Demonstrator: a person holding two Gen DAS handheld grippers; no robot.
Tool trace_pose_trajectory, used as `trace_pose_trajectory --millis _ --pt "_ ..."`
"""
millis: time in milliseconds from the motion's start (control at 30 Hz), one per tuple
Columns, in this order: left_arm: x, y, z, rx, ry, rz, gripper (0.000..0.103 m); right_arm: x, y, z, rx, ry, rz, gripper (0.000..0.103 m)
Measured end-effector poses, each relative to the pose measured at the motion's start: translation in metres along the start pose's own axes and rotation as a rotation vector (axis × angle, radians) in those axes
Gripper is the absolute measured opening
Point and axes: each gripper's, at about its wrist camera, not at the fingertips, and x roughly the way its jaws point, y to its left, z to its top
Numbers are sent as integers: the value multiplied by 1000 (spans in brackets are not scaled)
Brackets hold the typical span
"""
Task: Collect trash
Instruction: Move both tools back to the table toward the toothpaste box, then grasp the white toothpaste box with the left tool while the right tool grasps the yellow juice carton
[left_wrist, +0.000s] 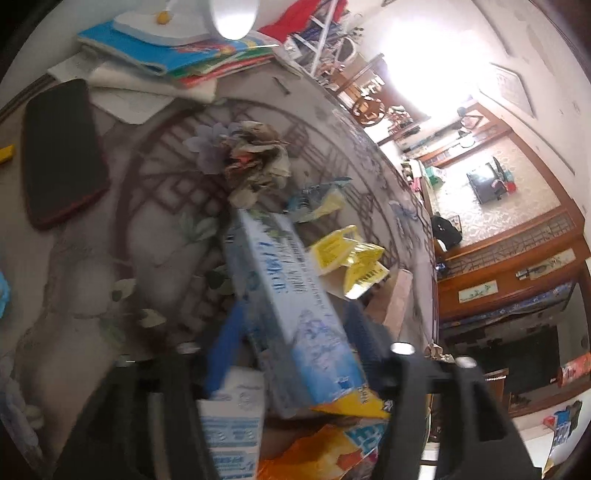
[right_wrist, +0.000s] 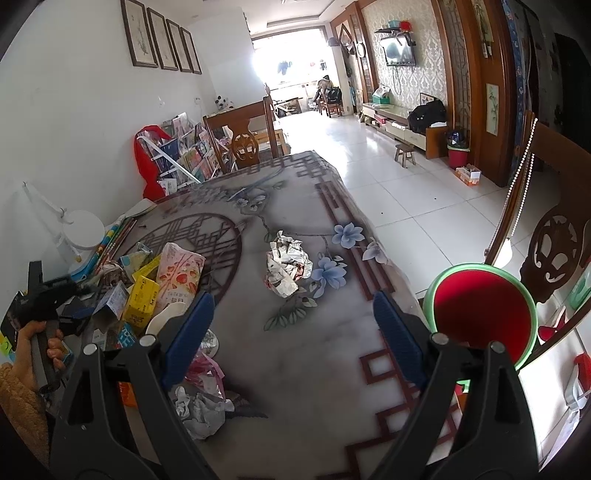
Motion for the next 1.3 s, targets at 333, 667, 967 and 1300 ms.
trace_pose_trajectory --millis 333,667,967,1300 --pt "40 -8 -4 18 80 61 57 4 4 1 -14 16 -7 86" --pt "3 -14 -16 70 22 7 52 48 76 16 -206 165 149 86" --pt "-63 1 -40 108 -116 20 52 90 232 11 -878 284 207 86" --pt "-61 -1 -35 83 -130 -28 43 150 301 -17 -1267 571 161 86"
